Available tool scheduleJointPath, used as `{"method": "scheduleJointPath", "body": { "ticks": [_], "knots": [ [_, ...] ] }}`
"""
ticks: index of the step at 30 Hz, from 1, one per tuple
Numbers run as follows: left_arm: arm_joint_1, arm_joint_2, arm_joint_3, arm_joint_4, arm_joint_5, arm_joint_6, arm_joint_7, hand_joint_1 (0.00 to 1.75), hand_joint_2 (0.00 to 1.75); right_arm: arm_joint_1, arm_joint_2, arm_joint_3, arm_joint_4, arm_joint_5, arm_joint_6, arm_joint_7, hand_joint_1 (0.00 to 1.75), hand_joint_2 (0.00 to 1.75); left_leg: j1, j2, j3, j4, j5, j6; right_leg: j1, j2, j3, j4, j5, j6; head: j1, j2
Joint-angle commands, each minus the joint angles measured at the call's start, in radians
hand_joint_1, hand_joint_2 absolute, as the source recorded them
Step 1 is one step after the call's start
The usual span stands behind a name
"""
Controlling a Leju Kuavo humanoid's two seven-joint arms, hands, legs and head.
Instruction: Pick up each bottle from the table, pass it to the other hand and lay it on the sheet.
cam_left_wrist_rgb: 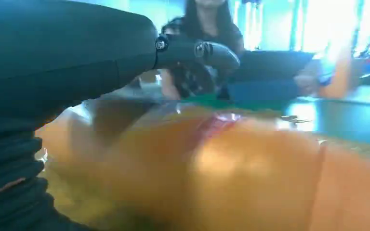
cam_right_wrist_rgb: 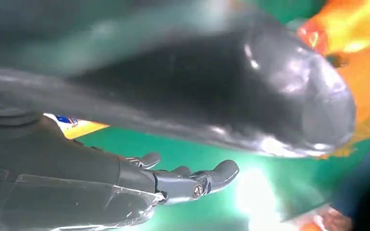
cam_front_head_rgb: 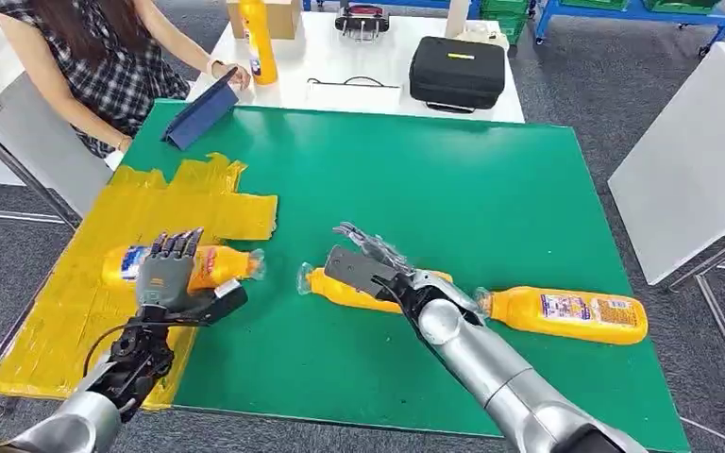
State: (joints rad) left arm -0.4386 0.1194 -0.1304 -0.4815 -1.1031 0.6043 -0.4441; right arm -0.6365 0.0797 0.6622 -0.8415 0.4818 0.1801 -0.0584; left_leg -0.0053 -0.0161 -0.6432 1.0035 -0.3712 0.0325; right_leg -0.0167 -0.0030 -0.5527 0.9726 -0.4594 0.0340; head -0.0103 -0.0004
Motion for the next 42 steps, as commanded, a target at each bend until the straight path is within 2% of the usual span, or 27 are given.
{"method": "scheduleJointPath", "body": {
  "ticks": [1,12,13,14,22,27,28,29,37,42],
  "knots": [
    [-0.002,-0.023,0.057,-0.097,0.141,-0.032,-0.078,0.0,0.0,-0.07,0.003,0.049,0.141,0.024,0.002,0.017,0.0,0.0,0.001,0.002,0.0,0.0,-0.002,-0.001,0.001,0.001,0.001,-0.001,-0.001,-0.001,0.0,0.0],
    [-0.002,-0.021,0.057,-0.097,0.142,-0.033,-0.079,0.0,0.0,-0.069,0.002,0.048,0.142,0.024,0.002,0.017,0.0,0.0,0.0,0.002,0.0,0.0,-0.001,-0.001,0.001,0.001,-0.001,0.0,0.0,-0.001,0.0,0.0],
    [0.004,-0.027,0.077,-0.12,0.196,-0.034,-0.099,0.0,0.0,-0.071,-0.002,0.055,0.149,0.037,-0.005,0.022,0.0,0.0,0.001,0.003,0.004,0.001,-0.004,-0.004,0.002,0.002,0.004,-0.001,-0.003,-0.002,0.0,0.0],
    [0.007,-0.027,0.08,-0.133,0.215,-0.043,-0.109,0.0,0.0,-0.071,-0.004,0.058,0.154,0.042,-0.008,0.025,0.0,1.75,0.001,0.002,0.0,0.001,-0.002,-0.002,0.002,0.001,0.0,0.0,-0.001,-0.001,0.0,0.0],
    [0.053,-0.056,0.143,-0.428,0.564,-0.182,-0.17,0.0,0.0,-0.067,-0.005,0.063,0.255,0.102,-0.029,0.054,0.0,1.75,0.002,0.0,0.0,0.001,-0.002,-0.002,0.002,-0.001,0.001,-0.001,-0.002,-0.001,0.0,0.0],
    [0.106,-0.064,0.141,-0.596,0.671,-0.227,-0.16,0.0,0.0,-0.043,-0.034,0.079,0.252,0.139,-0.032,0.081,0.0,1.75,0.001,0.001,-0.001,0.0,-0.001,-0.001,0.002,0.0,-0.001,-0.001,-0.001,0.0,0.0,0.0],
    [0.106,-0.063,0.141,-0.597,0.671,-0.227,-0.16,0.0,0.0,-0.041,-0.036,0.078,0.252,0.138,-0.033,0.081,0.0,1.75,0.002,0.001,0.003,0.001,-0.004,-0.003,0.002,0.0,0.004,-0.001,-0.003,-0.002,0.0,0.0],
    [0.108,-0.063,0.14,-0.598,0.671,-0.227,-0.16,0.0,0.0,-0.039,-0.038,0.078,0.252,0.138,-0.034,0.08,0.0,1.75,0.001,0.0,-0.001,0.0,-0.001,-0.001,0.002,0.0,-0.001,-0.001,-0.001,0.0,0.0,0.0],
    [0.125,-0.06,0.118,-0.628,0.757,-0.237,-0.166,0.0,0.0,0.019,-0.095,0.117,0.216,0.213,0.019,0.142,0.0,1.75,0.002,-0.001,0.004,-0.001,-0.002,-0.002,0.002,-0.002,0.004,-0.003,-0.002,-0.001,0.0,0.0],
    [0.125,-0.059,0.087,-0.643,0.785,-0.244,-0.168,0.0,0.0,0.034,-0.106,0.157,0.249,0.264,0.033,0.165,0.0,1.75,0.002,-0.002,0.004,-0.001,-0.002,-0.002,0.002,-0.003,-0.005,-0.004,-0.002,-0.002,0.0,0.0]
  ]
}}
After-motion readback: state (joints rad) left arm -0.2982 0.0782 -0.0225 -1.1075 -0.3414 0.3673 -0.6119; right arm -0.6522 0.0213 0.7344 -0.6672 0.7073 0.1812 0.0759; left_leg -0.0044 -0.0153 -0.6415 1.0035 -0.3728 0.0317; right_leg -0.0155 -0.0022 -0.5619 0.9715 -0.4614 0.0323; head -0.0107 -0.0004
